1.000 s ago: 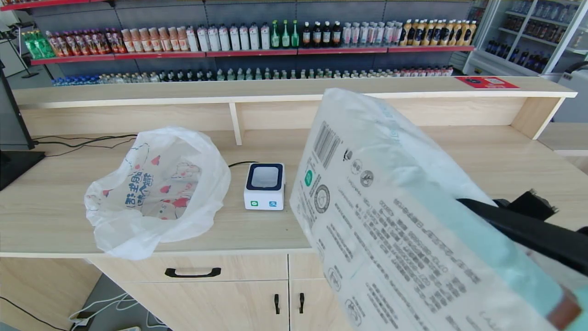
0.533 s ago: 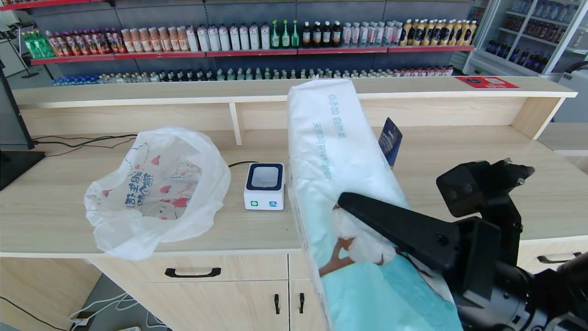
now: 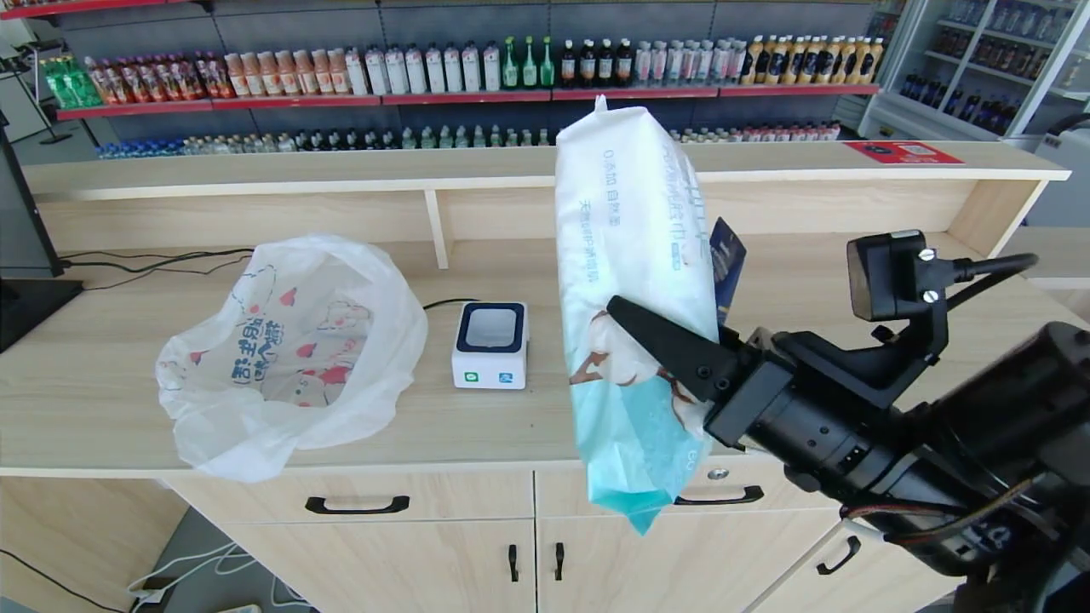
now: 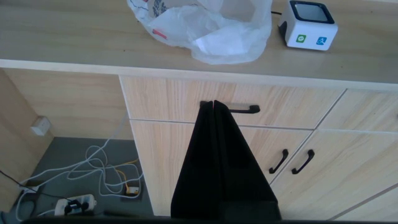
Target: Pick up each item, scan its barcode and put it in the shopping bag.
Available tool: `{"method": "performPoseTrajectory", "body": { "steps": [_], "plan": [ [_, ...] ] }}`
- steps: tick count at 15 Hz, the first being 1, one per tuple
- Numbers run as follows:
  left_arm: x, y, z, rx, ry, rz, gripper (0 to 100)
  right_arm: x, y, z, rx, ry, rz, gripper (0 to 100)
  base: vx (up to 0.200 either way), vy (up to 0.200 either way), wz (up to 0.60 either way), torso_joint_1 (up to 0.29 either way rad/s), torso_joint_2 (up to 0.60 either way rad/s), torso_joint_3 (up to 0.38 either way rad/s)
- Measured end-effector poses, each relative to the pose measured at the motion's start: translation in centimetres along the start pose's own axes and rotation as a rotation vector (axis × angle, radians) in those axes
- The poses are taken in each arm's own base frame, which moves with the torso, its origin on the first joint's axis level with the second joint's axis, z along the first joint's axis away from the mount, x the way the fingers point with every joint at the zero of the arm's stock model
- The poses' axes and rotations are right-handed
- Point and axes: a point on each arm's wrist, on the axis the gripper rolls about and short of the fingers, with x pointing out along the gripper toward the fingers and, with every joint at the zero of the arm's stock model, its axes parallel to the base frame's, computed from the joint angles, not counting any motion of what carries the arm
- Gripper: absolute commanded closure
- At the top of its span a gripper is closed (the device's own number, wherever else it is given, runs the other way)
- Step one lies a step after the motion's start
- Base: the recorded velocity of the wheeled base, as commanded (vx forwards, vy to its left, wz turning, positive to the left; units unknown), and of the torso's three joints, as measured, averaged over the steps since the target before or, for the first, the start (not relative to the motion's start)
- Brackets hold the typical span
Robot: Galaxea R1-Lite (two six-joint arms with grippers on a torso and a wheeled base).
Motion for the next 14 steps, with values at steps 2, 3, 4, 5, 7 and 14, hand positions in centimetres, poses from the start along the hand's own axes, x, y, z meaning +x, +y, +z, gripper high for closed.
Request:
{"method": "performPoseTrajectory", "body": {
  "steps": [2, 3, 4, 5, 7, 14],
  "plan": [
    [0.0, 0.0, 0.0, 0.000, 0.000, -0.001, 100, 0.7, -1.5, 0.2, -0.186, -0.036, -0.103, 100, 0.000, 0.000, 0.00, 0.000, 0.00, 0.000],
    [0.0, 0.0, 0.0, 0.000, 0.000, -0.001, 100, 1.2, -2.1, 0.3, -0.257, -0.057, -0.186, 100, 0.000, 0.000, 0.00, 0.000, 0.00, 0.000],
    [0.0, 0.0, 0.0, -0.001, 0.000, -0.001, 100, 1.6, -2.5, 0.4, -0.299, -0.063, -0.254, 100, 0.000, 0.000, 0.00, 0.000, 0.00, 0.000],
    [0.0, 0.0, 0.0, -0.002, 0.000, 0.000, 100, 2.0, -2.8, 0.6, -0.343, -0.076, -0.327, 100, 0.000, 0.000, 0.00, 0.000, 0.00, 0.000],
    [0.0, 0.0, 0.0, -0.002, 0.000, 0.000, 100, 2.7, -3.2, 1.0, -0.391, -0.125, -0.471, 100, 0.000, 0.000, 0.00, 0.000, 0.00, 0.000],
    [0.0, 0.0, 0.0, -0.003, 0.000, 0.000, 100, 2.9, -4.7, 1.2, -0.404, -0.158, -0.559, 100, -0.114, 0.000, 0.00, 0.007, 0.00, -0.001]
  ]
}}
